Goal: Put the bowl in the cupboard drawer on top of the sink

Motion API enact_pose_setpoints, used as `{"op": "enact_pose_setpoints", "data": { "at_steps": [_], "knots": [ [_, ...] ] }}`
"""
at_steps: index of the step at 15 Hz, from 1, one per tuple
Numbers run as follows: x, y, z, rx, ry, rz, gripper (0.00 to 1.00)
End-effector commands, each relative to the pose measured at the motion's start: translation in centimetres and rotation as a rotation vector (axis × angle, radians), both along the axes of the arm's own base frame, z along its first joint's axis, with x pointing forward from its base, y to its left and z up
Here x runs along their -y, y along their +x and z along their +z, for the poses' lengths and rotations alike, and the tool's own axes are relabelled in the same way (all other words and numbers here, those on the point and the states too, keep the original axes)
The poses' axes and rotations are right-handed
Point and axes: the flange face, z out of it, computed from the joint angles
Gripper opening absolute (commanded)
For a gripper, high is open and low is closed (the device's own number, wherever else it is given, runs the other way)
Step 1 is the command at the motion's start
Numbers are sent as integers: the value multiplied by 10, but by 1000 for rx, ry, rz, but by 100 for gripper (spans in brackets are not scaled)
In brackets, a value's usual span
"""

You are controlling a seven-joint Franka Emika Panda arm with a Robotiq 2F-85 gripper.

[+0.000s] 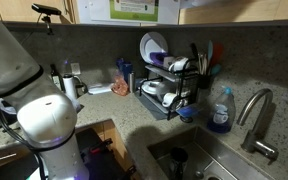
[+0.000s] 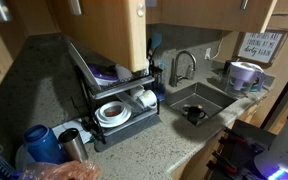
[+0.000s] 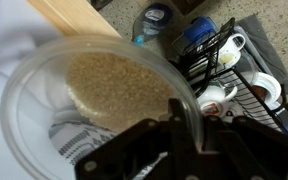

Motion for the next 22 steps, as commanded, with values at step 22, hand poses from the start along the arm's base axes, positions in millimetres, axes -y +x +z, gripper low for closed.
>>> {"op": "enact_pose_setpoints", "data": {
  "at_steps": [22],
  "knots": [
    [46, 85, 16, -37, 42, -180, 1]
  ]
}}
